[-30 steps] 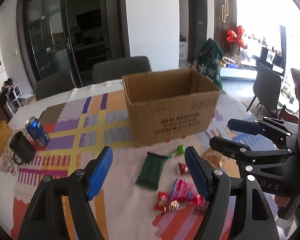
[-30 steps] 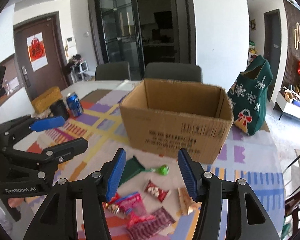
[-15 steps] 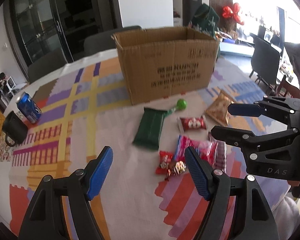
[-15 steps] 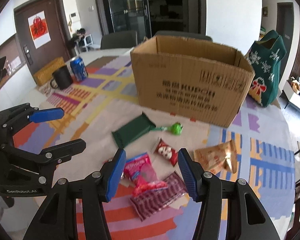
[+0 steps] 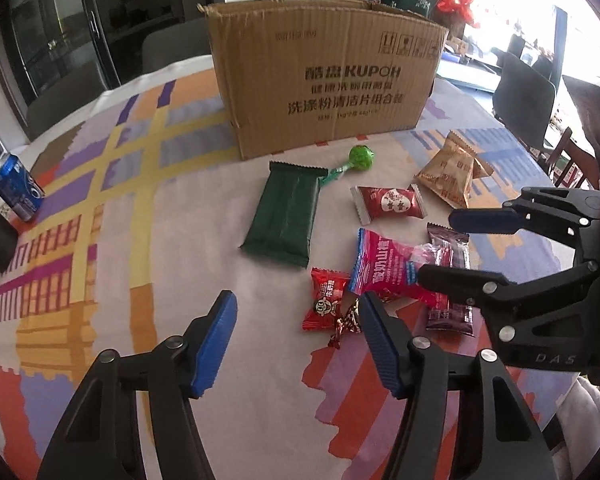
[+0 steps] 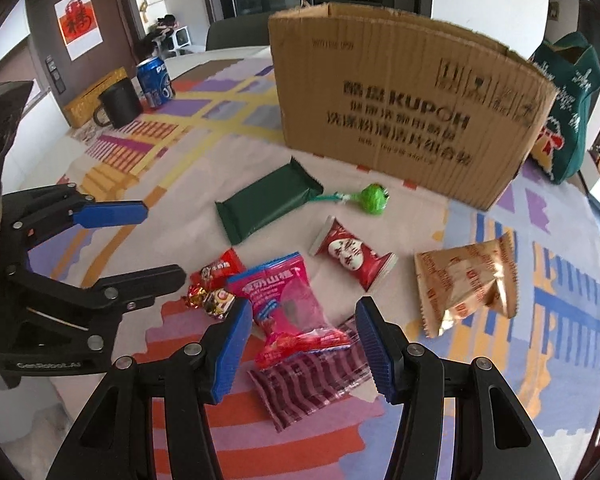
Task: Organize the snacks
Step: 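Grasp the small red candy packet with the left tool while the right tool grasps the pink hawthorn bag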
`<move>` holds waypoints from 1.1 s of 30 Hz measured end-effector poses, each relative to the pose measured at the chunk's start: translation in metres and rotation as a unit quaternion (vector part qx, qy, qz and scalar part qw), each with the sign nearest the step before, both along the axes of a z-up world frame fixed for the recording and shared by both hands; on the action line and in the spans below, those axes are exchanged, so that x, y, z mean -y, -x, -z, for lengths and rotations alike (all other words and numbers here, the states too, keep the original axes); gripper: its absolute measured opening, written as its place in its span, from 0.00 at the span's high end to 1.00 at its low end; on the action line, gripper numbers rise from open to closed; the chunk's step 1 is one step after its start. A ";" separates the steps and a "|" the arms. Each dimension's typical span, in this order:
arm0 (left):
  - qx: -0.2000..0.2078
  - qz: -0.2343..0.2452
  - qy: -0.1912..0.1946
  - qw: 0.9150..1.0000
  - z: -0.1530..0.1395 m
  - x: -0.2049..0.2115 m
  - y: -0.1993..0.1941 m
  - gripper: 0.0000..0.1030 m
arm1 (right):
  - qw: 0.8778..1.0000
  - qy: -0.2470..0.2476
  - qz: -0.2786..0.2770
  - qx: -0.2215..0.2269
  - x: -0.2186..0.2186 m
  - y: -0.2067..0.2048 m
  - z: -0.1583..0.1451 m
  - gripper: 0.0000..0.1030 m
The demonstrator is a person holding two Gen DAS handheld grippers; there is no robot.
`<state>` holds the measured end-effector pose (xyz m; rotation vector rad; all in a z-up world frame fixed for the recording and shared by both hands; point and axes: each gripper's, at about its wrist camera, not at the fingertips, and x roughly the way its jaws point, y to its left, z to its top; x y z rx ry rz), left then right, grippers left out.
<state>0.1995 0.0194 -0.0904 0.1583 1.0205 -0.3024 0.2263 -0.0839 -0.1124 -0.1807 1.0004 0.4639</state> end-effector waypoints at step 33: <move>-0.064 -0.010 0.039 0.997 0.037 0.010 -0.033 0.78 | 0.998 -0.022 0.010 -0.050 -0.013 -0.030 0.034 0.58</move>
